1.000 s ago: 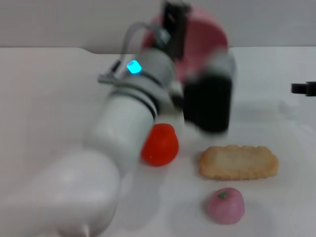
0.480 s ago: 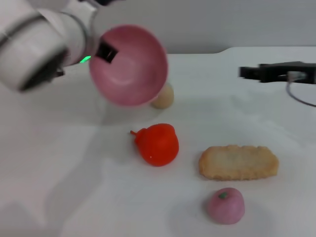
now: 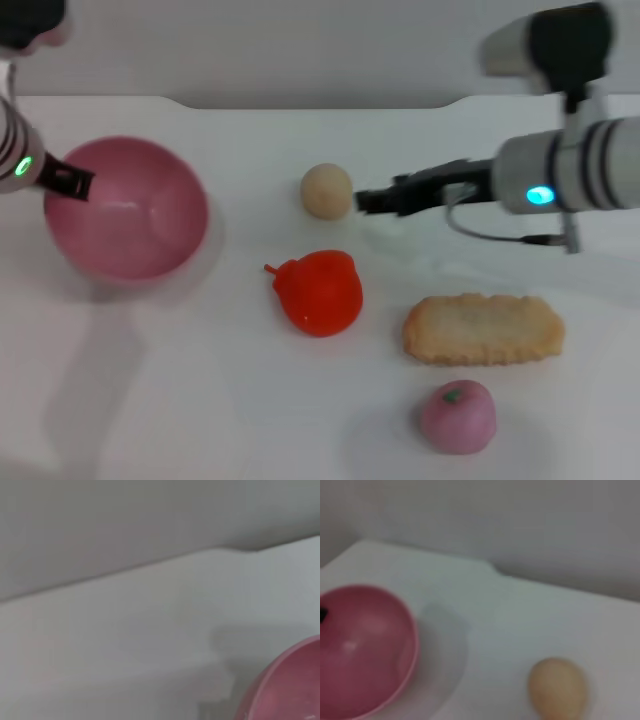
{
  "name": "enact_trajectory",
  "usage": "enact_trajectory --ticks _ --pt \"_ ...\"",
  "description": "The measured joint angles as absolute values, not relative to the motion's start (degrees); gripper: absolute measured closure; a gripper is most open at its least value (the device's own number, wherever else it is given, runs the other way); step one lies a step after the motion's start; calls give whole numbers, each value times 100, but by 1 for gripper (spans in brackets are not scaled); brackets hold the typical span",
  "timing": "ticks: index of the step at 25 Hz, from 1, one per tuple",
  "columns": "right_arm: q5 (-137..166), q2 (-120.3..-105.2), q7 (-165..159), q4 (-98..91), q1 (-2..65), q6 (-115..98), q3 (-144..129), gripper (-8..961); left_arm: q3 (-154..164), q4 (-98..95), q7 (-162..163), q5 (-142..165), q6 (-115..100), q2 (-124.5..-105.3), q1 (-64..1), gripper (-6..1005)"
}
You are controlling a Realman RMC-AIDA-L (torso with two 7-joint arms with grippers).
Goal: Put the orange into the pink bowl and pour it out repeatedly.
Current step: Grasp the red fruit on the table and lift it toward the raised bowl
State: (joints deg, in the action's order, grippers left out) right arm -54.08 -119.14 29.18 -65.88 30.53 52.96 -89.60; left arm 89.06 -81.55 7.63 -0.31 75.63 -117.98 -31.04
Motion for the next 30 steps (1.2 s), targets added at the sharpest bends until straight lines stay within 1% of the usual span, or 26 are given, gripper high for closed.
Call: enact_trajectory --ticks 6,14,20,28,30 --pt "-5725 -11924 2728 -5812 3688 4898 -9618 327 8803 -8101 620 -73 7513 -11783 -3057 902" --pt "-6217 -11945 2716 -5071 4188 4535 -10183 328 8727 -8068 577 -96 7509 -11779 -3275 900" --pt "-6399 -11953 2712 -4758 4353 4476 -10388 327 8756 -8009 512 -104 7510 -11781 -3392 898" --pt "-6552 -11961 2568 -4508 4498 4465 -10636 376 8778 -8007 510 -109 7542 -11787 -3438 896" --pt "-6520 -11937 2520 -4592 4491 4463 -10706 389 8783 -8006 509 -110 7554 -11792 -3437 895"
